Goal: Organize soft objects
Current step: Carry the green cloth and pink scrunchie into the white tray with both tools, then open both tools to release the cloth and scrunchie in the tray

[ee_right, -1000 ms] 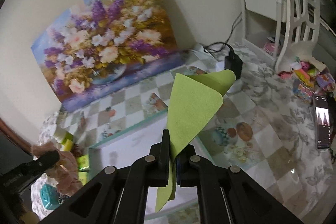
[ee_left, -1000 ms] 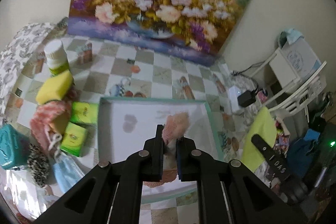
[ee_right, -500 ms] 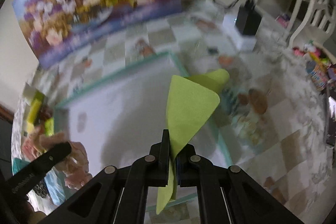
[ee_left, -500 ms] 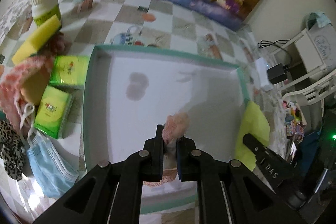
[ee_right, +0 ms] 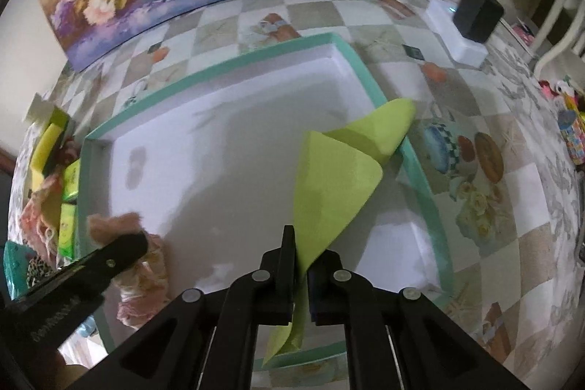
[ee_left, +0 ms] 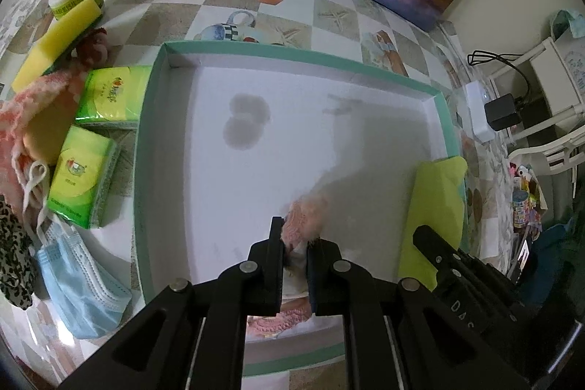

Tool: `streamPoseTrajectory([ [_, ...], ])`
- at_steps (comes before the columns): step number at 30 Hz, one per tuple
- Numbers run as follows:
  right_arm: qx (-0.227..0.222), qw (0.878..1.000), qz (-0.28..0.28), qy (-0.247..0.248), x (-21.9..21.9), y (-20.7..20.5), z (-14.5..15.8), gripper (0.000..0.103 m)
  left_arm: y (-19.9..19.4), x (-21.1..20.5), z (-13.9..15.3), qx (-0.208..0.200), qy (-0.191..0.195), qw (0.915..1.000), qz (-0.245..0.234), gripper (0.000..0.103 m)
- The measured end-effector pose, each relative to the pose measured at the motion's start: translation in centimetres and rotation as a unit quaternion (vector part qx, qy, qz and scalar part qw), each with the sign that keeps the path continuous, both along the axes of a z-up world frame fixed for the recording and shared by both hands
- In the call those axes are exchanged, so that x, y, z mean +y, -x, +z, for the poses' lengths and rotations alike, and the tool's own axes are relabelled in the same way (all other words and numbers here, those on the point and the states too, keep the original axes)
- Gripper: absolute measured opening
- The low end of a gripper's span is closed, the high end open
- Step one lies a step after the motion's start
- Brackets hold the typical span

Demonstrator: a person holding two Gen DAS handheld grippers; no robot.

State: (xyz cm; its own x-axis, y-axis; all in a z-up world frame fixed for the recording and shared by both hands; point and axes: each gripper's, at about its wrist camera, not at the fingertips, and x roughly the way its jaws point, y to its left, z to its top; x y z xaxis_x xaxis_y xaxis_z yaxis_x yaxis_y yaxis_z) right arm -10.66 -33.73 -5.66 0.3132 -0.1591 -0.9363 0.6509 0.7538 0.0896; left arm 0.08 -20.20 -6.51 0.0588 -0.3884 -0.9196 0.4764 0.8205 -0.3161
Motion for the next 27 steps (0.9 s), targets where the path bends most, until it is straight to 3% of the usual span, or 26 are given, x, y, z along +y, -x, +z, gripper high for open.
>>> streamPoseTrajectory([
  [5,0.004,1.0,0.011,0.014,0.6,-0.6,1.0,0.009,-0.1,0.2,0.7,0.004,-0.004,1.0,0.006,0.012],
  [7,0.004,1.0,0.009,0.019,0.6,-0.6,1.5,0.016,-0.2,0.2,1.0,0.004,-0.003,1.0,0.007,0.012],
  [9,0.002,1.0,0.004,0.023,0.5,-0.4,2.1,0.031,-0.2,0.4,1.5,0.004,-0.001,1.0,0.007,0.013],
  [13,-0.009,1.0,-0.009,0.026,0.1,0.0,3.4,0.034,-0.2,0.6,2.6,-0.002,0.007,1.0,0.006,0.016],
  [16,-0.018,0.999,-0.016,0.032,0.0,0.5,4.4,0.036,-0.1,0.6,3.4,-0.007,0.016,0.9998,0.001,0.028],
  [18,-0.02,0.999,-0.018,0.039,0.0,0.7,5.1,0.043,0.0,0.5,3.7,-0.01,0.023,0.9997,-0.002,0.047],
  [22,-0.023,0.998,-0.018,0.052,0.3,0.9,6.1,0.046,0.1,0.5,3.9,-0.016,0.024,0.9996,0.0,0.063],
  [27,-0.023,0.997,-0.024,0.07,0.4,1.2,6.9,0.061,-0.3,1.1,3.8,-0.014,0.026,0.9994,0.016,0.082],
])
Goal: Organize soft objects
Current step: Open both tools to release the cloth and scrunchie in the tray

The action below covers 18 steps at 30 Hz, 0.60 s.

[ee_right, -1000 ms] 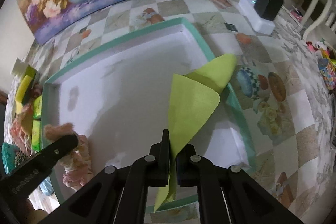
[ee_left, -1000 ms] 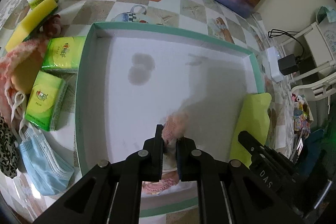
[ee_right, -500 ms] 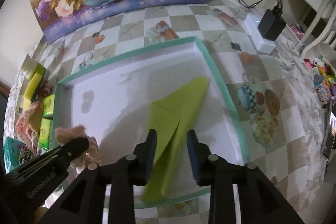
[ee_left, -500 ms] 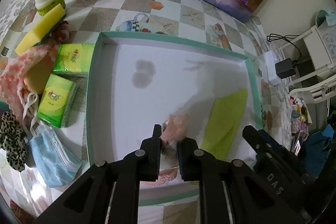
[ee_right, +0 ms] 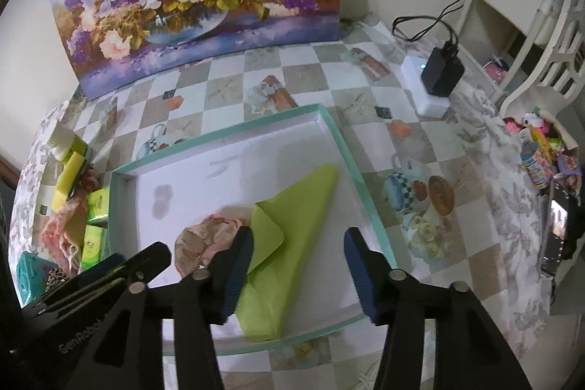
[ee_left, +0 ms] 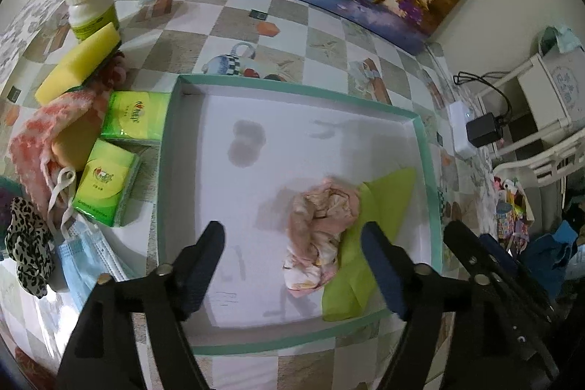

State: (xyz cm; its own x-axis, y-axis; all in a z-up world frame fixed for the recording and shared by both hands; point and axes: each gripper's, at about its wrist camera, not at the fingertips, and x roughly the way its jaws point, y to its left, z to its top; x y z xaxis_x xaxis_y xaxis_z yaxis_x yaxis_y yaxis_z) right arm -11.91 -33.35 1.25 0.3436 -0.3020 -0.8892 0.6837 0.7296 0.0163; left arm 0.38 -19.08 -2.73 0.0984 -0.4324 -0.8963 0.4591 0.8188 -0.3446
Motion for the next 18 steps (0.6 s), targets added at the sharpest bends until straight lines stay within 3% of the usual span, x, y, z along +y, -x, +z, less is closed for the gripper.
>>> streamPoseTrajectory([
  [8,0.006,1.0,-0.013,0.01,-0.4,0.3,0.0,0.087,-1.2,1.5,0.6,-0.047,-0.016,0.9983,0.029,0.098],
  [12,0.009,0.999,-0.017,0.026,-0.4,0.4,0.1,0.102,-1.8,2.5,1.2,-0.082,-0.022,0.9953,0.047,0.099],
  [18,0.002,0.999,-0.018,0.032,-0.1,0.6,0.4,0.102,-2.5,4.4,1.6,-0.093,-0.014,0.9923,0.08,0.1],
])
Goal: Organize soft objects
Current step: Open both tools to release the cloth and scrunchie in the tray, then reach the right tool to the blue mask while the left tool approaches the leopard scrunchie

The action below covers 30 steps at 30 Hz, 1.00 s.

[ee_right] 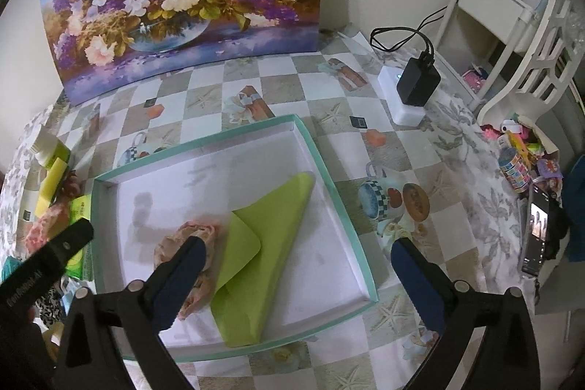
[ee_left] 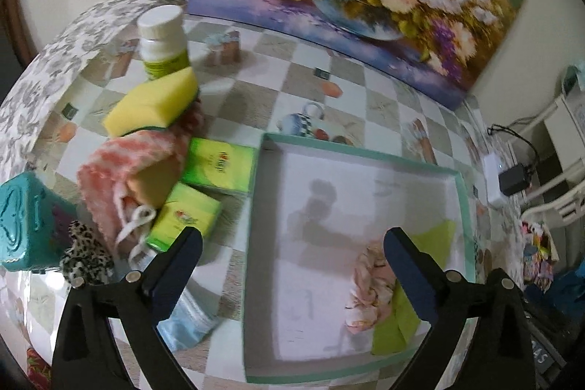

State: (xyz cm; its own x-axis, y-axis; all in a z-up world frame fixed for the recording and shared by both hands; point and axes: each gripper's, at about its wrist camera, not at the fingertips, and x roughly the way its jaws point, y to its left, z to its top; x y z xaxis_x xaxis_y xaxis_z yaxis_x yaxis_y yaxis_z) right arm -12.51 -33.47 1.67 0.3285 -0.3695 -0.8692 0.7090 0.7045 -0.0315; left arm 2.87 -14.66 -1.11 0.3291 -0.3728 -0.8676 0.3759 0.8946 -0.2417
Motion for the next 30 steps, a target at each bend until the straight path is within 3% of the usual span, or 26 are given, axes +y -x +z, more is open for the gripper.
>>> streamPoseTrajectory([
  [6,-0.032,0.999,-0.002,0.004,0.7,0.0,1.0,0.103,0.1,1.8,1.8,-0.043,0.001,0.9987,0.028,0.1],
  [14,-0.071,0.997,0.008,-0.007,1.9,0.1,1.7,0.103,0.9,4.3,4.6,-0.108,-0.032,0.992,0.057,0.1],
  [18,-0.087,0.996,0.014,-0.003,2.9,0.1,1.9,0.103,1.1,5.4,5.0,-0.1,-0.022,0.9935,0.05,0.1],
  [24,-0.093,0.995,0.042,-0.001,5.2,-0.8,1.8,0.103,1.3,7.0,4.1,-0.08,-0.063,0.9933,0.055,0.1],
  [30,-0.076,0.994,0.08,0.004,8.1,-2.2,1.1,0.103,0.9,9.7,3.4,-0.045,-0.066,0.9933,0.084,0.1],
])
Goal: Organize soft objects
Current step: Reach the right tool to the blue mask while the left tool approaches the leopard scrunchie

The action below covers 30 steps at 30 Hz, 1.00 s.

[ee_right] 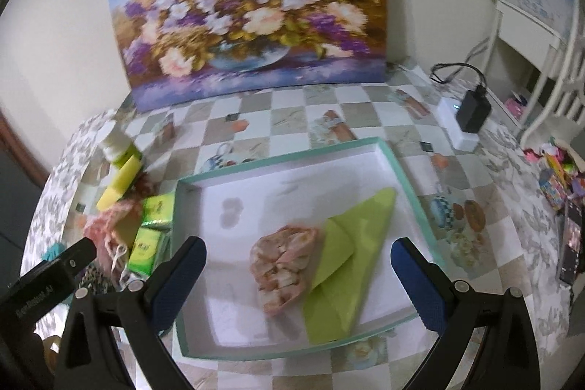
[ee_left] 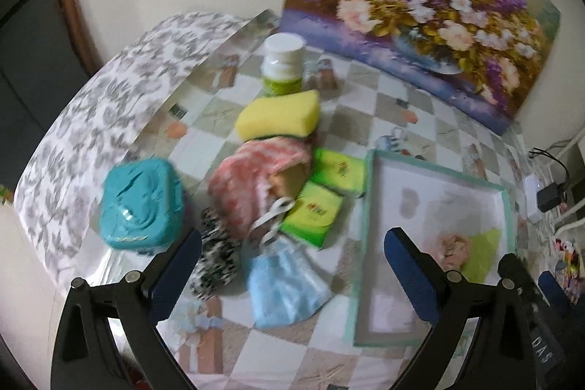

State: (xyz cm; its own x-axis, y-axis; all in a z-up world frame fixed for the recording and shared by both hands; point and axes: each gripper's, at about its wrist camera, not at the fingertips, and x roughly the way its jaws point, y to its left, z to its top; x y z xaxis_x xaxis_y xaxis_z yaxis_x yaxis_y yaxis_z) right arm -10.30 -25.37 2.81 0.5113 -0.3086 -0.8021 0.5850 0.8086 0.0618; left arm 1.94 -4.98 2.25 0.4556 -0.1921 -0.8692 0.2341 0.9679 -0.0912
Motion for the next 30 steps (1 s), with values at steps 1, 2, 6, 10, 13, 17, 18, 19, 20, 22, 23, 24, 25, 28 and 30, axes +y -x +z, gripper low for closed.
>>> streamPoseTrajectory([
  [1,0.004,1.0,0.009,0.0,0.6,-0.3,-0.2,0.103,-0.1,0.5,-0.1,0.005,-0.004,1.0,0.007,0.1],
  [2,0.007,1.0,0.014,0.0,1.1,-0.5,-0.4,0.103,-0.1,1.0,-0.3,0.011,-0.008,0.9998,0.014,0.1],
  [6,0.022,0.998,0.051,-0.008,3.4,-1.9,-1.3,0.103,-0.6,3.3,-1.0,0.037,-0.008,0.9984,0.041,0.1],
  [10,0.026,0.996,0.088,-0.018,5.5,-2.9,-2.0,0.103,-1.1,6.0,-1.3,0.05,0.0,0.996,0.074,0.1],
  [13,0.025,0.993,0.112,-0.024,6.9,-3.5,-2.2,0.103,-1.6,7.8,-1.7,0.06,0.009,0.9936,0.095,0.1],
  [17,0.027,0.989,0.144,-0.038,8.7,-4.4,-2.9,0.102,-2.3,9.9,-2.3,0.078,0.022,0.9897,0.118,0.1],
  [18,0.029,0.987,0.151,-0.039,9.1,-4.7,-3.1,0.102,-2.4,10.2,-2.4,0.081,0.023,0.989,0.122,0.1],
  [19,0.03,0.986,0.159,-0.041,9.6,-4.9,-3.2,0.102,-2.5,10.6,-2.6,0.085,0.024,0.9882,0.125,0.1],
  [20,0.032,0.985,0.167,-0.041,10.1,-5.2,-3.4,0.102,-2.7,10.7,-2.9,0.09,0.024,0.9878,0.125,0.1],
  [22,0.037,0.981,0.184,-0.041,11.1,-5.7,-3.8,0.102,-2.9,11.0,-3.5,0.101,0.023,0.9862,0.129,0.1],
  [23,0.041,0.979,0.193,-0.043,11.6,-6.0,-4.1,0.102,-3.0,11.0,-4.0,0.109,0.023,0.9851,0.131,0.1],
  [24,0.045,0.978,0.2,-0.044,12.0,-6.2,-4.4,0.102,-3.1,11.0,-4.3,0.116,0.023,0.9844,0.13,0.1],
  [25,0.05,0.976,0.207,-0.045,12.5,-6.5,-4.7,0.102,-3.2,11.0,-4.7,0.123,0.023,0.9838,0.128,0.1],
  [28,0.067,0.971,0.225,-0.045,13.7,-7.1,-5.7,0.102,-3.4,10.4,-6.0,0.144,0.023,0.9829,0.112,0.1],
  [30,0.077,0.967,0.237,-0.047,14.2,-7.4,-6.4,0.101,-3.4,10.0,-6.6,0.154,0.021,0.9822,0.106,0.1],
])
